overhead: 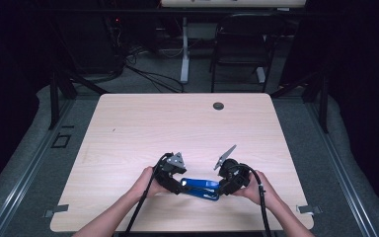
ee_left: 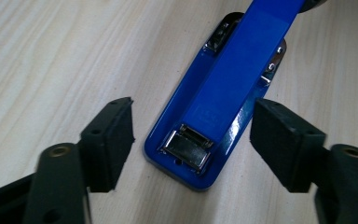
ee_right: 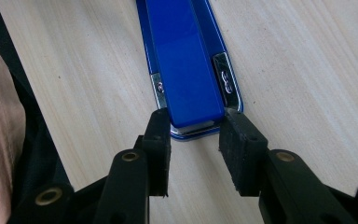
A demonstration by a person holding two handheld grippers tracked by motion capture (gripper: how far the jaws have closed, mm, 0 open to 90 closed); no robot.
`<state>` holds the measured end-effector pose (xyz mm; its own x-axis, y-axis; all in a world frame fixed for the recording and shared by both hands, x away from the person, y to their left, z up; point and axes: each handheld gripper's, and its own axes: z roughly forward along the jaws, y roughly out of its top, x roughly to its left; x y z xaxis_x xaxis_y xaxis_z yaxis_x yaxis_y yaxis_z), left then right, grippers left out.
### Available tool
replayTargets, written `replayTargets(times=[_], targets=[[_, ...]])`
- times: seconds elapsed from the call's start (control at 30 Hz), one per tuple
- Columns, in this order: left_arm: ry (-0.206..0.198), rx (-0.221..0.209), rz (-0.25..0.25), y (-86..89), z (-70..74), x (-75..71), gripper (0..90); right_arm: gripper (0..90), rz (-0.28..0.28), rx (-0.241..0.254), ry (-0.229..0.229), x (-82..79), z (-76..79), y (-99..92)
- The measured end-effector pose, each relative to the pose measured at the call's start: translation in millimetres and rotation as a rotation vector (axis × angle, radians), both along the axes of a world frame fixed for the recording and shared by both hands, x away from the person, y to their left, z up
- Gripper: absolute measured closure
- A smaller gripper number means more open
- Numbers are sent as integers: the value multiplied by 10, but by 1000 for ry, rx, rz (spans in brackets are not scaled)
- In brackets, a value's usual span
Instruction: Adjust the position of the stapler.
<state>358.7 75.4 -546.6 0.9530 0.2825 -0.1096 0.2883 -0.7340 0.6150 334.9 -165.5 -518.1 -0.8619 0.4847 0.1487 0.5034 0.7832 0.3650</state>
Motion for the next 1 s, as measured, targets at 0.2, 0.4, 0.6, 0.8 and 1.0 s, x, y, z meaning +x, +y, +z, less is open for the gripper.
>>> replayTargets(times=[0.2, 0.4, 0.6, 0.8, 1.0], targets=[[15, 23, -53, -85, -45, -21, 465, 652, 9, -9, -15, -7, -2, 19], [-4, 26, -42, -106, -54, -34, 521, 654, 7, -19, -48, 21, 1, 7], [-17, 45, -37, -114, -44, -58, 567, 647, -9, 2, -61, 74, -16, 0], [-7, 52, -49, -124, -25, -85, 607, 641, -17, -9, -84, 88, -11, 18], [-12, 64, -36, -105, -19, -95, 637, 726, -37, 28, -113, 121, -1, 15]])
